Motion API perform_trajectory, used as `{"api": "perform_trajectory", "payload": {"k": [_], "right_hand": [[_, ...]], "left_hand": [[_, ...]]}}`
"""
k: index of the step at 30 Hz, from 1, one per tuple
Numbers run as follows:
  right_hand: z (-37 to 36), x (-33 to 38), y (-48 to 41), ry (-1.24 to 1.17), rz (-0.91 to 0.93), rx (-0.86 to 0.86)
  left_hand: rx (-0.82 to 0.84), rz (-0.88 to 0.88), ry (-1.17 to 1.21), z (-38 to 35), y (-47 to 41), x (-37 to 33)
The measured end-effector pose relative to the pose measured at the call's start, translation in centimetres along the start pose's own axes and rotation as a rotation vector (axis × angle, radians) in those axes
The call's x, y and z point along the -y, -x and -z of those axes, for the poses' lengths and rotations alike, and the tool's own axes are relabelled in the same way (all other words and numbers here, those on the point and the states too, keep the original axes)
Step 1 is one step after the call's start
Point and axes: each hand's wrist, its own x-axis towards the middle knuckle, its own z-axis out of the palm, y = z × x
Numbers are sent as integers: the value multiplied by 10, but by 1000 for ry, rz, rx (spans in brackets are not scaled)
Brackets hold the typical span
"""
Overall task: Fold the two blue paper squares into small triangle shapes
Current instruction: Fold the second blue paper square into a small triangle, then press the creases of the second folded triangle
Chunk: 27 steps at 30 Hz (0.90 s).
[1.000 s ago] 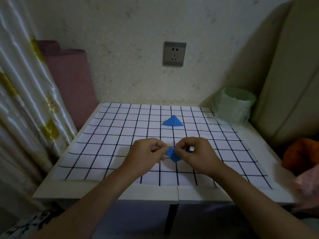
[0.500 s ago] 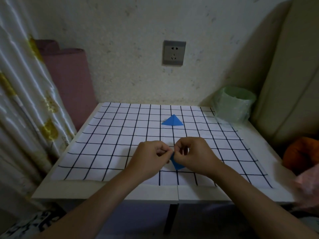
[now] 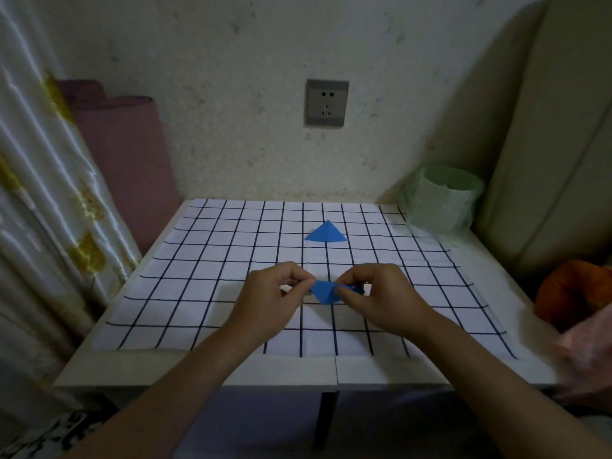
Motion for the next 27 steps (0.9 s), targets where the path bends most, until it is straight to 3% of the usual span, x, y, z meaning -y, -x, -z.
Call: {"api": "perform_trajectory", "payload": {"k": [4,6,11,17,23,27], "right_hand": [[-2,-3,7,364,304,-73],[-9,-7,13,476,379,-32],[-19,-14,24,581,428,61],[-19,-15,38,505,339,49],[-21,-13,46,523,311,43],[-21,-11,48,577,312,58]], "left_hand": [[137,-418,-329,10,0,8],[241,-500,-433,10,3,12],[452,-497,-494,2,17,17],[466,-517,-536,-5,21,8],[449,-443,-514,-7,22,7],[449,-492,-589,-10,20,4]]}}
